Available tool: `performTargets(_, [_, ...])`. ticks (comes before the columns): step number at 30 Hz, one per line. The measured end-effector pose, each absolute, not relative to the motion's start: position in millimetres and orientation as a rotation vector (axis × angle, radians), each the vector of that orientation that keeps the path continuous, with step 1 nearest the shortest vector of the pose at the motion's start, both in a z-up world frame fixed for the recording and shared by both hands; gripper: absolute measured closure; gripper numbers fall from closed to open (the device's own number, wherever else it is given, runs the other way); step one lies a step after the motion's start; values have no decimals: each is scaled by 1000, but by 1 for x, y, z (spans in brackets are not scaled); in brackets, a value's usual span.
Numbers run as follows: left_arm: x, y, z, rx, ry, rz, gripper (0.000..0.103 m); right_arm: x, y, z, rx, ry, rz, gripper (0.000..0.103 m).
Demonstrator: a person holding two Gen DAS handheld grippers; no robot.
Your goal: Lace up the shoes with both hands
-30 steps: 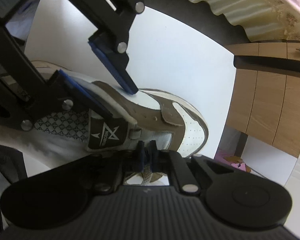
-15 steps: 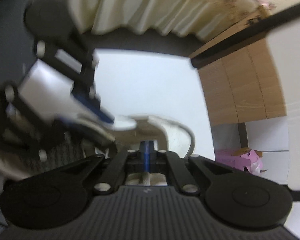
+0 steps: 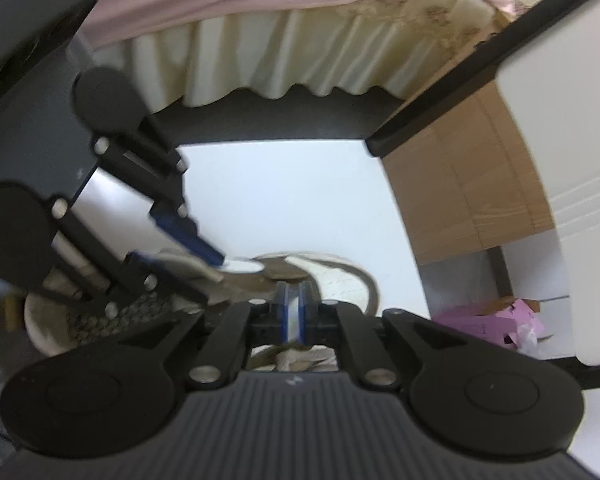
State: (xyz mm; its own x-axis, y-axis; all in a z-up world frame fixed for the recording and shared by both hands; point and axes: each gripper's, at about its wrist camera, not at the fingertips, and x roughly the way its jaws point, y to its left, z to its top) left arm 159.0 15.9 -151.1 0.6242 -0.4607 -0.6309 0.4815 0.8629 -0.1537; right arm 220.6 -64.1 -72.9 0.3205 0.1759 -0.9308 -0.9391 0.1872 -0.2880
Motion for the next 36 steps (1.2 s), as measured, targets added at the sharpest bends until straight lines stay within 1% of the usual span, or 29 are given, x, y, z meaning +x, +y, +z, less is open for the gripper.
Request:
performTargets(1, [159, 16, -151, 31, 715, -540, 78, 218, -64, -74, -1106, 912, 979, 71])
performTargets(3, [159, 16, -151, 28, 715, -540, 78, 213, -64, -74, -1143, 921, 1018, 59])
performTargets(5, [159, 17, -152, 25, 716, -542, 78, 211, -63, -75, -1178, 935, 1032, 55])
performTargets(8, [159, 17, -151, 23, 717, -543, 78, 213, -61, -83, -1229, 983, 1039, 55])
performTargets(12, [159, 16, -152, 36, 711, -543, 77, 223, -54, -92, -1245, 1020, 1037, 61])
performTargets(14, [159, 16, -153, 37, 711, -543, 77, 226, -49, -97, -1270, 1041, 1033, 71])
performTargets(15, [159, 16, -153, 37, 712, -543, 77, 227, -48, -100, -1292, 1051, 1037, 81])
performTargets(16, [159, 15, -153, 39, 712, -543, 77, 227, -46, -104, -1314, 1061, 1040, 90])
performTargets(17, [159, 15, -153, 43, 712, -544, 77, 227, -44, -107, -1336, 1071, 1043, 92])
performTargets(22, [160, 11, -154, 68, 716, -538, 77, 222, -42, -122, -1457, 1076, 1011, 94])
performTargets(23, [160, 10, -154, 71, 716, -539, 78, 220, -42, -124, -1460, 1080, 1006, 97])
performTargets(25, [160, 8, -155, 80, 719, -546, 78, 217, -44, -124, -1460, 1076, 1003, 99])
performTargets(31, [156, 2, -155, 129, 704, -561, 79, 212, -46, -107, -1275, 1047, 1037, 101])
performTargets(36, [156, 4, -156, 117, 706, -553, 78, 195, -41, -98, -1311, 995, 1074, 100])
